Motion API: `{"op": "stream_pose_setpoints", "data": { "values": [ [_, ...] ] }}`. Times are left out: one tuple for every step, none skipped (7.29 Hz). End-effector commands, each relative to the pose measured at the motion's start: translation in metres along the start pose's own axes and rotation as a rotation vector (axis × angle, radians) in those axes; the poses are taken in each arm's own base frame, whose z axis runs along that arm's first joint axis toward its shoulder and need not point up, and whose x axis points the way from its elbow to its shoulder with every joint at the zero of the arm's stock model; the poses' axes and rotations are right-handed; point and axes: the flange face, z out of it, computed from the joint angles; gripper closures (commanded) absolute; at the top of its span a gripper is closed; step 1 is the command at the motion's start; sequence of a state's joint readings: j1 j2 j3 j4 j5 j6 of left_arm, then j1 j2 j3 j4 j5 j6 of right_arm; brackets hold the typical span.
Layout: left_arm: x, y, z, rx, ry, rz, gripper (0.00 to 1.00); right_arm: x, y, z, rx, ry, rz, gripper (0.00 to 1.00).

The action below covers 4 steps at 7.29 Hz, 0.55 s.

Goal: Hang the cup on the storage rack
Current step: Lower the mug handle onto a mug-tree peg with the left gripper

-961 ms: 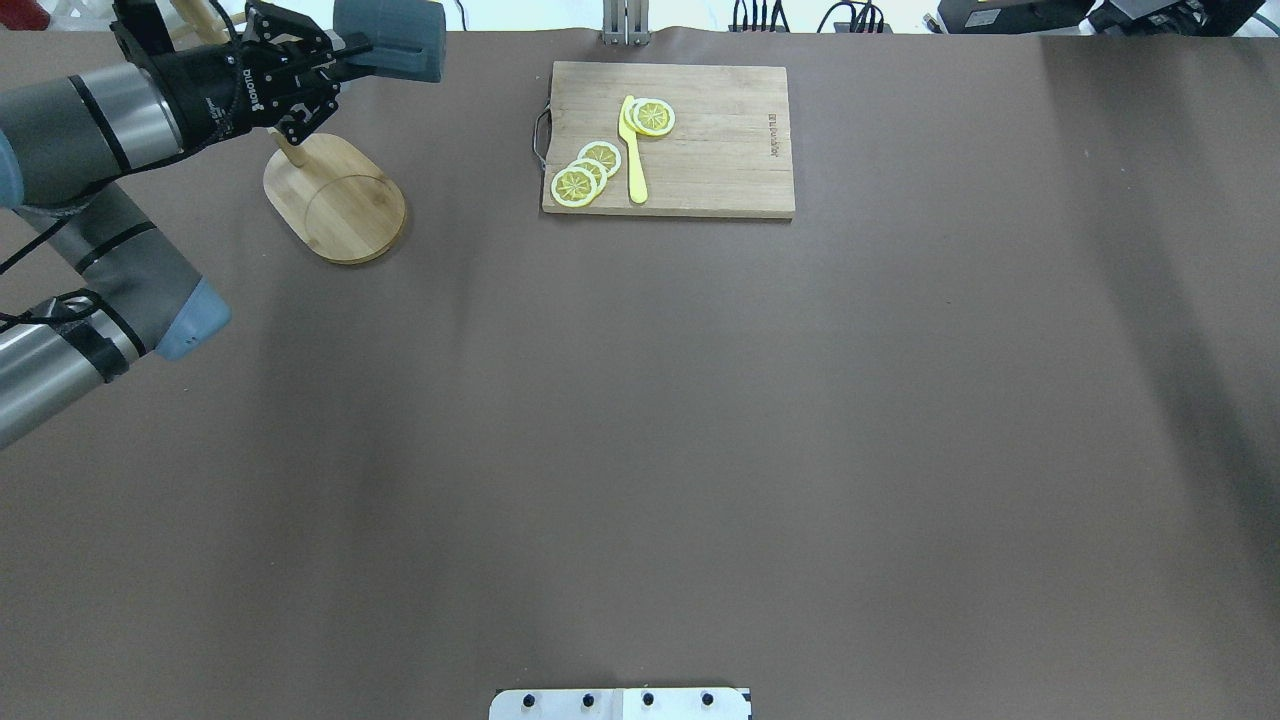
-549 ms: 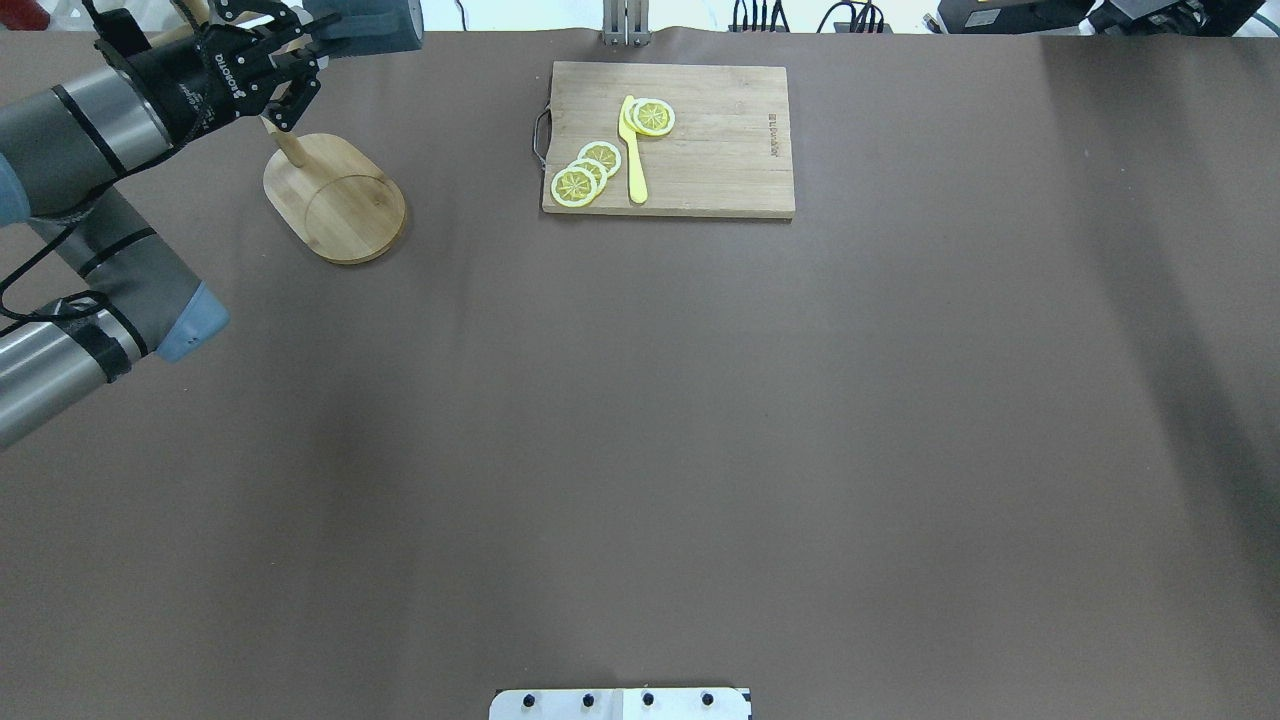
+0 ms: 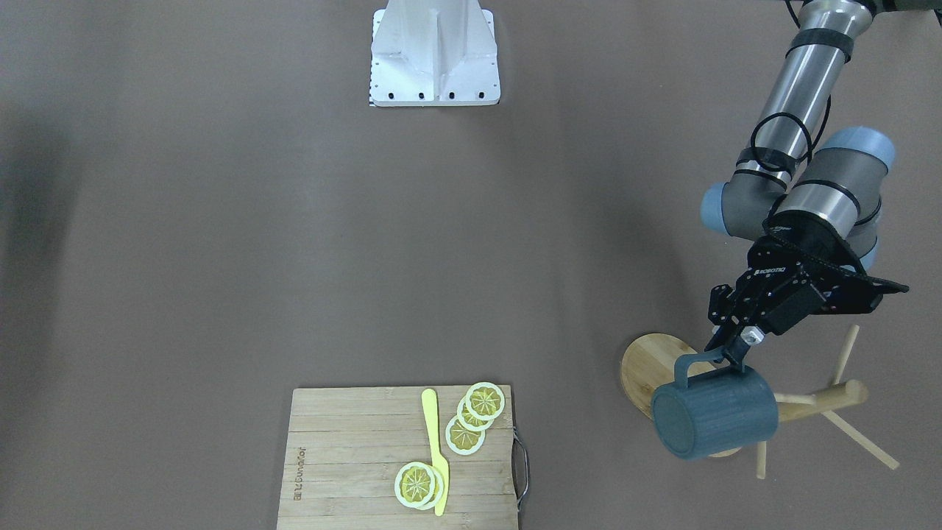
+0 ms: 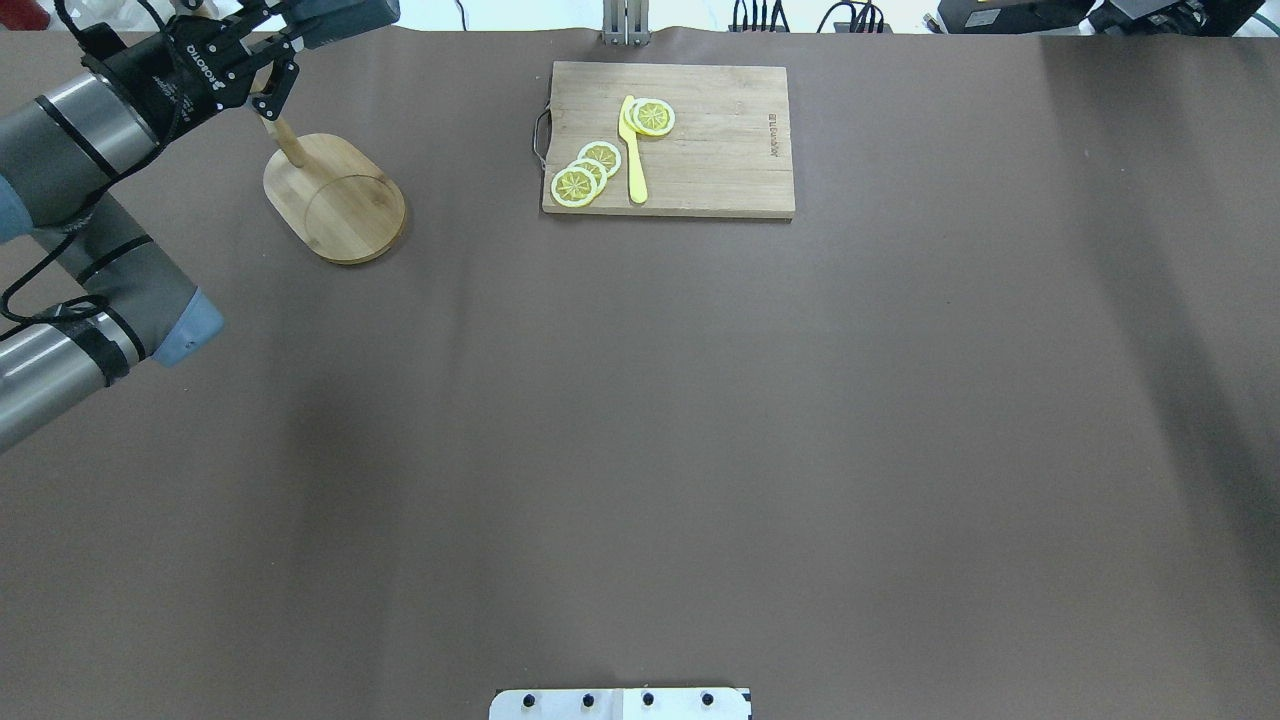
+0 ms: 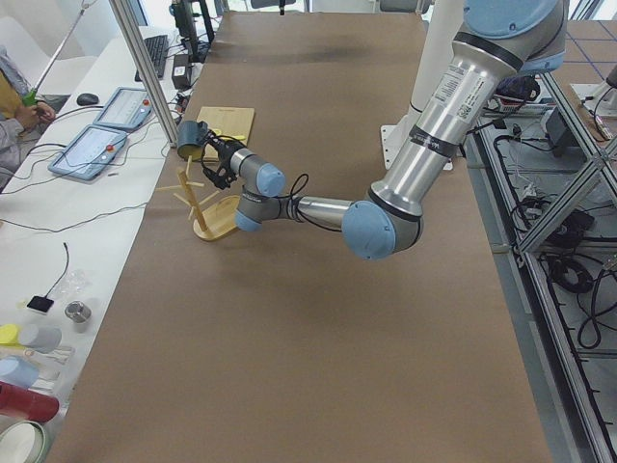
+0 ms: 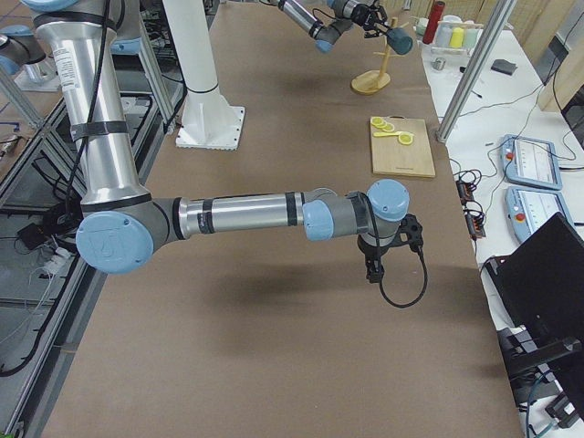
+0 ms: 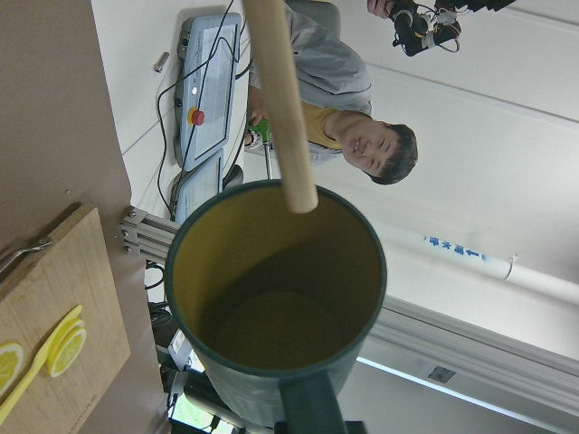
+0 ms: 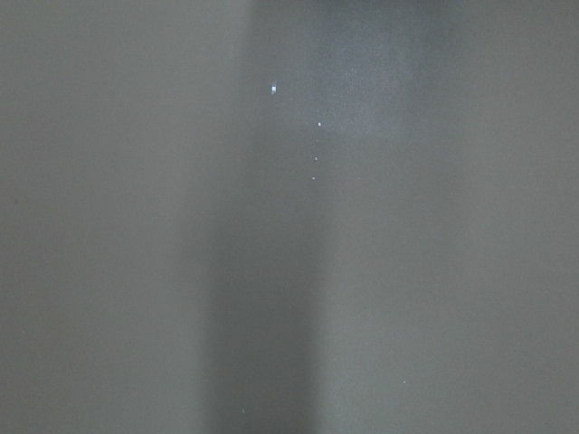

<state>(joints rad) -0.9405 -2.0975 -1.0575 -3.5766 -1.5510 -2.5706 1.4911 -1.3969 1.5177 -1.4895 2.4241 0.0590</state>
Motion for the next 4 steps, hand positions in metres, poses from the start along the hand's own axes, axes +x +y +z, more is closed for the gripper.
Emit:
{"op": "stream_pose_setpoints", "data": {
  "values": [
    [-0.003, -0.009, -0.007, -0.002, 0.01, -0.06, 1.0, -0.002, -0.001, -0.002, 0.004, -0.001, 0.014, 0.0],
    [-0.008, -0.015, -0.012, -0.006, 0.01, -0.061, 1.0, -0.004, -0.001, -0.003, 0.006, -0.002, 0.013, 0.0],
    [-0.011, -0.021, -0.019, -0.012, 0.012, -0.062, 1.0, -0.003, 0.0, -0.003, 0.005, -0.002, 0.015, 0.0],
    [-0.018, -0.034, -0.038, -0.031, 0.018, -0.062, 1.0, -0.005, -0.001, -0.005, 0.009, -0.002, 0.018, 0.0]
  ]
}}
